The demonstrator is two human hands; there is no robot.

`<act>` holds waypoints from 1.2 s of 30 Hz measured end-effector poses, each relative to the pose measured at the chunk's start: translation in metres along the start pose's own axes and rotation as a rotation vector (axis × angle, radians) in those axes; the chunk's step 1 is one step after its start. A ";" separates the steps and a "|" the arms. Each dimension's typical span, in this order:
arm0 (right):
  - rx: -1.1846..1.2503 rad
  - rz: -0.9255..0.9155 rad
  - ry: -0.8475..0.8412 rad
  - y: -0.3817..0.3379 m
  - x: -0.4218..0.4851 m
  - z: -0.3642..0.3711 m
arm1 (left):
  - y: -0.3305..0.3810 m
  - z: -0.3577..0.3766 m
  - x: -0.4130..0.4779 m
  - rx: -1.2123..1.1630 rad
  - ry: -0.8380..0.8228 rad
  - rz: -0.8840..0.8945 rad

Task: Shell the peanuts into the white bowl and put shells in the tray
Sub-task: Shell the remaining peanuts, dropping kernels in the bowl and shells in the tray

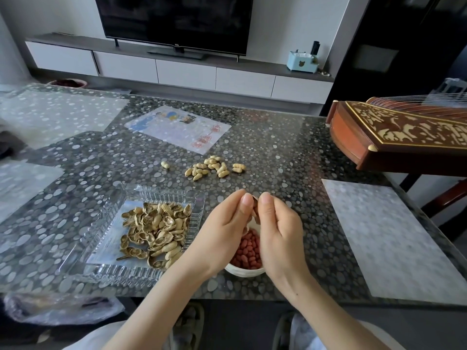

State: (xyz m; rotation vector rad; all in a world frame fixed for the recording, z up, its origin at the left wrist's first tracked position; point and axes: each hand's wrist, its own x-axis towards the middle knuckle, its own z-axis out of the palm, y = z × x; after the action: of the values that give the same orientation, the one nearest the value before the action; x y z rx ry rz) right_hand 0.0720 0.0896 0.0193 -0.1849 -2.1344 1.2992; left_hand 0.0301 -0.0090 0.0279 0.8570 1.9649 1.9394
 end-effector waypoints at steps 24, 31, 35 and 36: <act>0.509 0.759 -0.168 0.015 0.039 -0.043 | 0.000 -0.018 0.006 0.715 0.035 -0.025; 0.411 0.696 -0.155 0.015 0.038 -0.041 | -0.004 -0.026 0.013 0.692 0.130 -0.050; 0.322 0.557 -0.199 0.013 0.032 -0.034 | -0.004 -0.047 0.017 0.482 0.328 -0.190; 0.281 0.503 -0.217 0.012 0.029 -0.031 | -0.006 -0.055 0.018 0.489 0.366 -0.241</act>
State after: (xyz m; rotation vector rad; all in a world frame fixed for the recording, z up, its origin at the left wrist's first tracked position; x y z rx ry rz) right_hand 0.0641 0.1317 0.0315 -0.5062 -2.1270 1.9697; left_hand -0.0165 -0.0441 0.0309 0.3413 2.6791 1.5845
